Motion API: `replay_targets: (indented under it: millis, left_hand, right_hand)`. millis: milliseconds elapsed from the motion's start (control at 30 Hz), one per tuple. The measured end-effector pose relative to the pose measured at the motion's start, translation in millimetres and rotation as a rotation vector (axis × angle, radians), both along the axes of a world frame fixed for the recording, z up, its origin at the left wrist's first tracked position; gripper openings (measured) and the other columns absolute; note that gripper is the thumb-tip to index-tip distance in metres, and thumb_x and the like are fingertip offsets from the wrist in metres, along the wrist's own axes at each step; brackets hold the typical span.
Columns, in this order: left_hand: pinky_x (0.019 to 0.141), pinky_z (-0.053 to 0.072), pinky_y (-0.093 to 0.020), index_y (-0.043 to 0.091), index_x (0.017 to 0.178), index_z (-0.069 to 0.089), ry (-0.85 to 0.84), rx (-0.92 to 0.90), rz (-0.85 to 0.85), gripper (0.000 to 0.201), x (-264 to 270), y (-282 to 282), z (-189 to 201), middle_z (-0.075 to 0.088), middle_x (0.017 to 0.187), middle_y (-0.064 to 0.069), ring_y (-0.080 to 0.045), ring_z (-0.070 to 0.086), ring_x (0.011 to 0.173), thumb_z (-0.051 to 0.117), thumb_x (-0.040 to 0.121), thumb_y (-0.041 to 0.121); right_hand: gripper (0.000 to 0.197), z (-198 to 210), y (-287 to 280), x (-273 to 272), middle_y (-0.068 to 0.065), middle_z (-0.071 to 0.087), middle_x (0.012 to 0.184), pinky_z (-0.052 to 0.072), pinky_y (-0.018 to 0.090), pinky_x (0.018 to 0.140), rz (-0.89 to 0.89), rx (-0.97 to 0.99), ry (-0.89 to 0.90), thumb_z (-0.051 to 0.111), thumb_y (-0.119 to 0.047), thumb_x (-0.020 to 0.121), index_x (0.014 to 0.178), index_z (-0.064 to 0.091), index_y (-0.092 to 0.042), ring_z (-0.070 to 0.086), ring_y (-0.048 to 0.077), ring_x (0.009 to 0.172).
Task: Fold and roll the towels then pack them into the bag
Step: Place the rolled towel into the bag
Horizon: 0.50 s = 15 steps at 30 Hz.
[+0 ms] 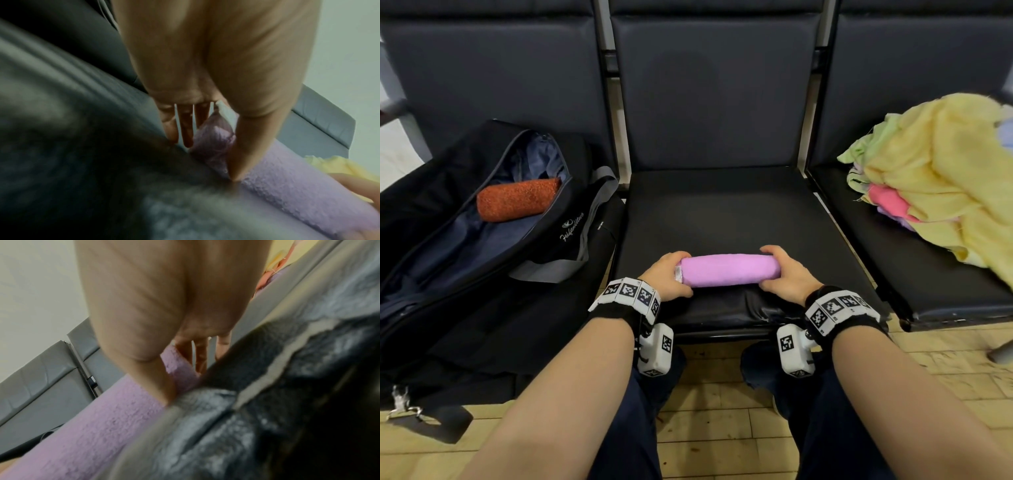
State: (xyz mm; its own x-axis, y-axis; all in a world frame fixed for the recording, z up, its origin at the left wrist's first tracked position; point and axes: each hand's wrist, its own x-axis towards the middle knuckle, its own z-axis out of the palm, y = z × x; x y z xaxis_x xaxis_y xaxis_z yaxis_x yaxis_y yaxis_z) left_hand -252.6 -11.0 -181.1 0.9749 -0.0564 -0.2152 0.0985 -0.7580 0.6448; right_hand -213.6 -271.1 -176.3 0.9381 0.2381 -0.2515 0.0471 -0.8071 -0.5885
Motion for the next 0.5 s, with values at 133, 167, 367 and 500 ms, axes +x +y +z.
replay_targets:
  millis: [133,167,367,500]
  left_hand:
    - [0.101,0.043,-0.04,0.024,0.138,0.039,0.015,0.056,0.093,0.077,3.3,2.7,-3.9,0.05,0.126,-0.01,-0.028,0.051,0.116,0.074,0.069,0.03]
    - [0.099,0.045,-0.041,0.023,0.138,0.038,0.012,0.05,0.147,0.077,3.1,3.0,-3.2,0.052,0.12,-0.011,-0.028,0.054,0.111,0.072,0.069,0.034]
    - [0.043,0.044,-0.017,0.008,0.116,0.043,-0.046,-0.311,0.245,0.032,0.5,2.8,7.0,0.058,0.069,-0.005,-0.011,0.055,0.047,0.061,0.091,0.016]
    - [0.048,0.054,-0.024,0.009,0.109,0.042,0.065,-0.635,0.247,0.026,-5.7,-3.2,20.0,0.057,0.07,-0.014,-0.012,0.059,0.046,0.049,0.092,-0.01]
  right_hand:
    - [0.078,-3.6,-1.0,1.9,0.014,0.049,0.132,0.036,0.043,0.107,-0.039,0.083,-0.007,0.068,-0.024,0.082,0.145,0.022,-0.03,0.046,0.037,0.123]
    - [0.076,-2.7,-0.7,1.5,0.014,0.049,0.133,0.036,0.04,0.107,-0.045,0.122,-0.017,0.067,-0.024,0.086,0.146,0.021,-0.026,0.047,0.035,0.123]
    - [0.052,-3.5,-0.1,4.1,0.008,0.057,0.13,0.04,0.032,0.101,-0.049,0.262,-0.085,0.059,-0.028,0.094,0.14,0.04,-0.011,0.054,0.025,0.119]
    - [0.043,-1.9,1.6,4.3,0.012,0.067,0.084,0.052,0.025,0.06,-0.085,0.449,-0.037,0.063,-0.007,0.091,0.131,0.048,-0.008,0.062,0.017,0.06]
